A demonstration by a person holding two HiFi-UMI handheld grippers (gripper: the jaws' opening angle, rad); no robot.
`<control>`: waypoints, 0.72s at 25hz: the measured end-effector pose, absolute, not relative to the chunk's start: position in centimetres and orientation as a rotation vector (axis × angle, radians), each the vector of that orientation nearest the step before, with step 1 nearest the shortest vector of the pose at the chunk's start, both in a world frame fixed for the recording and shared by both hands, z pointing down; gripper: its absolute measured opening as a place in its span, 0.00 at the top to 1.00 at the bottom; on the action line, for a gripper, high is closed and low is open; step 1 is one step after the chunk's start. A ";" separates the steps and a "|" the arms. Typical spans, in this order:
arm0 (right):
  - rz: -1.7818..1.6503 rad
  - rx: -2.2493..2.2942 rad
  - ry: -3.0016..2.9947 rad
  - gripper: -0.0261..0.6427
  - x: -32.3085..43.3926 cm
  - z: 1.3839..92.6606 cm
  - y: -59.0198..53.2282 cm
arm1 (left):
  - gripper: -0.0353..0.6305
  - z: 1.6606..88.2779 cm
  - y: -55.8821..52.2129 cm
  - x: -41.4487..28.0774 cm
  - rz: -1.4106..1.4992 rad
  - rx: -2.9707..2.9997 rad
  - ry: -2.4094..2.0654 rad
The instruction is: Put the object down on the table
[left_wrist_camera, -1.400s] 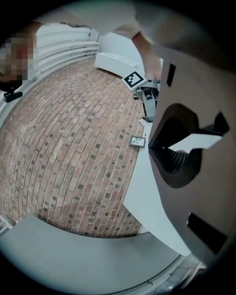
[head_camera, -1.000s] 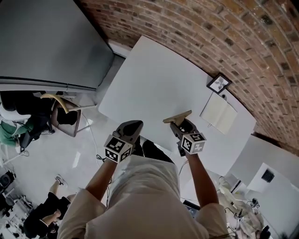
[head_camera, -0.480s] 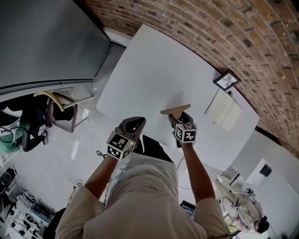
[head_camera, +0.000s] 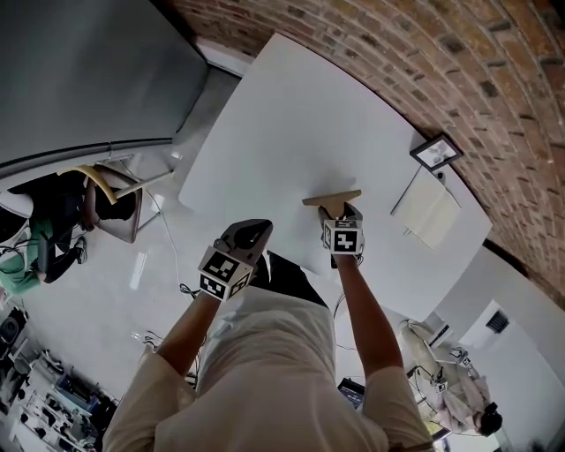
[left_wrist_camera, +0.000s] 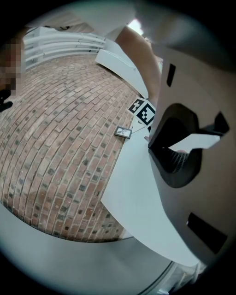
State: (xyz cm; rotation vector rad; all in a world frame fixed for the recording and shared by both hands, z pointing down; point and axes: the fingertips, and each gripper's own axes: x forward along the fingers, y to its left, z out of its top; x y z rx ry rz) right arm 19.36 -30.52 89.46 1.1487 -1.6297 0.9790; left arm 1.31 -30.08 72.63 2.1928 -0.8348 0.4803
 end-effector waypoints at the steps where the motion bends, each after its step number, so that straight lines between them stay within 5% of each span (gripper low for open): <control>1: 0.979 1.149 -1.620 0.53 19.4 89.7 -30.6 | 0.96 72.7 -30.1 1.2 0.480 2.191 -0.835; 18: 0.898 1.109 -1.577 0.53 18.6 90.3 -31.2 | 0.96 73.2 -30.6 -1.1 0.475 2.185 -0.814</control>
